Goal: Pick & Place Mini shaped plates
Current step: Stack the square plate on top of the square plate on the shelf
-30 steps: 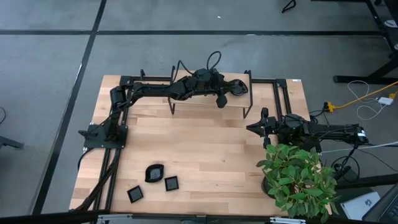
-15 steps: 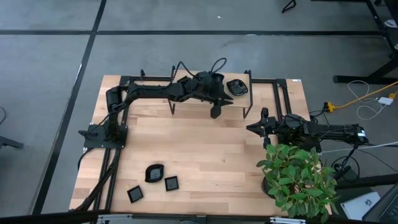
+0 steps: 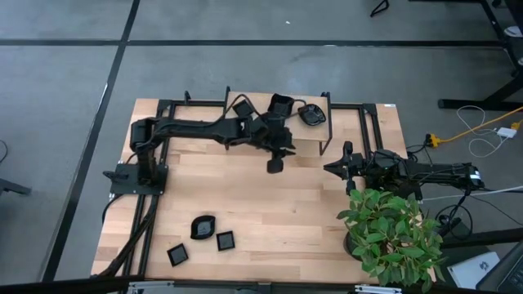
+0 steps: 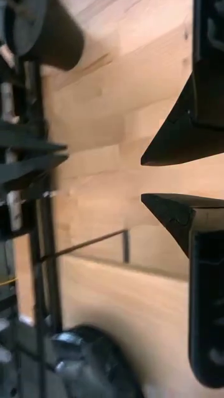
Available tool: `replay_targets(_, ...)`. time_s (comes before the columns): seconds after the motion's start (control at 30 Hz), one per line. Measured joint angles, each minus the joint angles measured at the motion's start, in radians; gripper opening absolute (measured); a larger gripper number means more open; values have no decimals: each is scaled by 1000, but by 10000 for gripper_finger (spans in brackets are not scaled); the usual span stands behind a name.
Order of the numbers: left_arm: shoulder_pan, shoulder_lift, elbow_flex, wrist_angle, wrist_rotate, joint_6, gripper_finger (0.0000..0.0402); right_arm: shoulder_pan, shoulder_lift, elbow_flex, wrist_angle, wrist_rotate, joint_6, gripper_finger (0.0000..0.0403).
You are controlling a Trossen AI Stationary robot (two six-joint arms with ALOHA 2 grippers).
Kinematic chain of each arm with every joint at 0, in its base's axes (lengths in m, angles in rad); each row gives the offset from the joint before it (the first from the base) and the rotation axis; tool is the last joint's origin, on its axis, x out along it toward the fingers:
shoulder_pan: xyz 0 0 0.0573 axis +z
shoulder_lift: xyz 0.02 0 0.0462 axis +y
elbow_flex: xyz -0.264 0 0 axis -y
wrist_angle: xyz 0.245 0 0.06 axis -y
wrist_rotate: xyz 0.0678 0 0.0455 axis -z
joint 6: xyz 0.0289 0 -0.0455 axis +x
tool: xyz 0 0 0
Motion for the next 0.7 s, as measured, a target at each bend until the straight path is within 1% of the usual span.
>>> replay_targets(0.2, -51, -39, 0, -136, -16, -27, 74, 0, 0, 0, 0, 0, 0, 34)
replay_targets(0.3, -83, -60, 0, -231, -62, -43, 70, 0, 0, 0, 0, 0, 0, 34)
replay_targets(0.43, -125, -92, 0, -350, -124, -105, 68, 0, 0, 0, 0, 0, 0, 34)
replay_targets(0.7, -232, -147, -29, -534, -218, -262, 70, 0, 0, 0, 0, 0, 0, 34)
